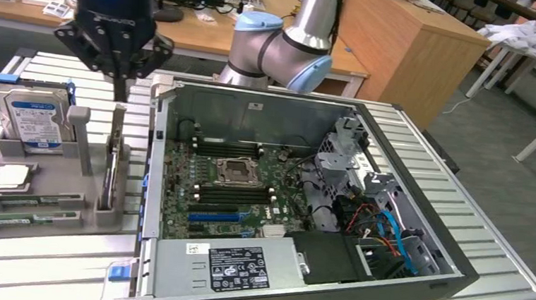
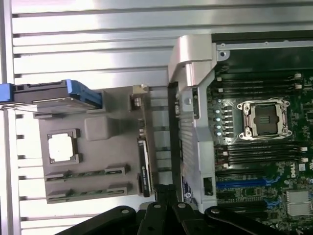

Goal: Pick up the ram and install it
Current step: 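Reach for the ram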

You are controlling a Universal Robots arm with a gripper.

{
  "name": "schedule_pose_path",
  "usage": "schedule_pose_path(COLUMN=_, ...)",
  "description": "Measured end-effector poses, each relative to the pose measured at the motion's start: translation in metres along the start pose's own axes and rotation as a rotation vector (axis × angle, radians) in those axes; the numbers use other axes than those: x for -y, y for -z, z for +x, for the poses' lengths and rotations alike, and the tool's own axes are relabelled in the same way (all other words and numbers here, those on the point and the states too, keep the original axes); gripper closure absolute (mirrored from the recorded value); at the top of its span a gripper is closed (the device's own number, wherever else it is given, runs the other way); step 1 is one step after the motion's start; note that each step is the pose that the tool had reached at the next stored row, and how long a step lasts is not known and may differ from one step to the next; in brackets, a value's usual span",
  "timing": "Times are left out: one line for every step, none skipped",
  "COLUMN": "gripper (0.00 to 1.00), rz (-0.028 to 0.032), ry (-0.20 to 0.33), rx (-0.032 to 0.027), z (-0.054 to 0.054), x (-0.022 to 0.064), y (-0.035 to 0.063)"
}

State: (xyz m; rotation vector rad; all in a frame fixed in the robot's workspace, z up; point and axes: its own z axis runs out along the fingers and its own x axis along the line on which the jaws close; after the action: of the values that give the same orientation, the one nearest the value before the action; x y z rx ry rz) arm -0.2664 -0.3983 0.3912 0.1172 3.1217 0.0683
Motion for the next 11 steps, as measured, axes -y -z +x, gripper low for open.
schedule_pose_path(gripper=0.89, rz=0.0, ry=0.0, rx=0.0001, z=0.004, x=0.0003, y=0.0)
schedule_pose_path(gripper=0.89, rz=0.0, ry=0.0, rx=0.0, z=0.008, x=0.0006, y=0.0001)
schedule_pose_path(gripper=0.89, rz=0.0, ry=0.0, rx=0.0001, z=0.012, x=0.0009, y=0.0001)
schedule_pose_path(gripper=0.89, rz=-0.0001, ry=0.0, rx=0.0, z=0.015, x=0.0011, y=0.0001)
schedule_pose_path(gripper=0.89, rz=0.0, ry=0.0, rx=-0.0001, z=0.018, x=0.0014, y=0.0001)
schedule_pose_path(gripper=0.89, rz=0.0, ry=0.0, rx=-0.0001, z=0.022, x=0.0016, y=0.0001)
schedule_pose_path(gripper=0.89, rz=0.0001, ry=0.0, rx=-0.0002, z=0.025, x=0.0019, y=0.0002)
schedule_pose_path(gripper=0.89, rz=0.0001, ry=0.0, rx=-0.0002, z=0.028, x=0.0021, y=0.0002)
schedule_pose_path(gripper=0.89, rz=0.0, ry=0.0, rx=-0.0002, z=0.031, x=0.0024, y=0.0002)
schedule_pose_path(gripper=0.89, rz=0.0, ry=0.0, rx=-0.0002, z=0.035, x=0.0026, y=0.0002)
schedule_pose_path(gripper=0.89, rz=0.0001, ry=0.0, rx=-0.0002, z=0.039, x=0.0029, y=0.0002)
